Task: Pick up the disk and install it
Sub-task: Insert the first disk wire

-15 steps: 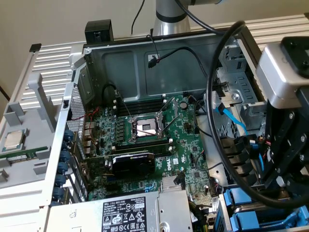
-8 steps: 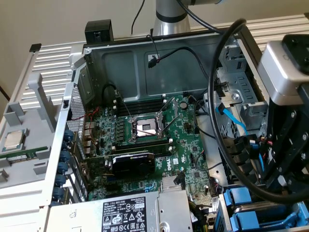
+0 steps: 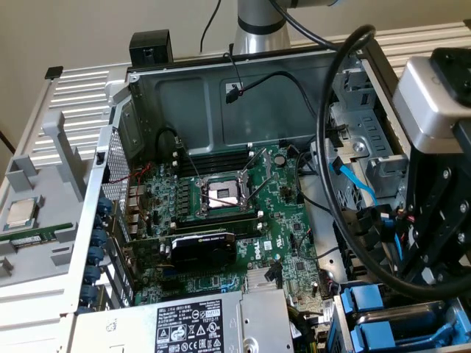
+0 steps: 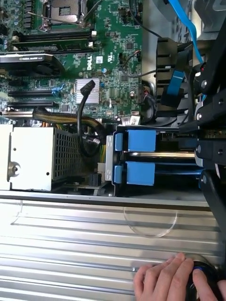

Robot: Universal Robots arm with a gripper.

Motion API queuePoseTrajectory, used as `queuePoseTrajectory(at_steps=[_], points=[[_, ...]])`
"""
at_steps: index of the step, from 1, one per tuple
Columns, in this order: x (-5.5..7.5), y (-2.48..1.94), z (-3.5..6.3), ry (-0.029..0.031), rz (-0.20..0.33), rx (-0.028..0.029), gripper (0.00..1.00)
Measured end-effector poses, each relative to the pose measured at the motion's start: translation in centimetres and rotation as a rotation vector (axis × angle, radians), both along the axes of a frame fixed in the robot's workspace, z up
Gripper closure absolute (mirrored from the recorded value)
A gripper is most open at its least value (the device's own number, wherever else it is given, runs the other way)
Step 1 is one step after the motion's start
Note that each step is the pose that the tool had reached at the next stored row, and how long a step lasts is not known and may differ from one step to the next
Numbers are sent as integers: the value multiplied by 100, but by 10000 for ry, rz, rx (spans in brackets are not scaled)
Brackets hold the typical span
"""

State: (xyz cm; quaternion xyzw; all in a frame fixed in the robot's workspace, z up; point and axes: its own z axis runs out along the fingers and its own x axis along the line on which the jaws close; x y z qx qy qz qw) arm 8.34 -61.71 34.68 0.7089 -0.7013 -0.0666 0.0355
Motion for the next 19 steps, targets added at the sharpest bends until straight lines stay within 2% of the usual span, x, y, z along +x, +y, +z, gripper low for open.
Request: queuePoseTrajectory(at_steps=[1,2,15,19], points=[[1,15,1,2,-1,-38,83],[5,28,0,2,0,-51,83],[35,38,-3,3,-19,-77,83],[36,46,-4,3,-45,-259,83]])
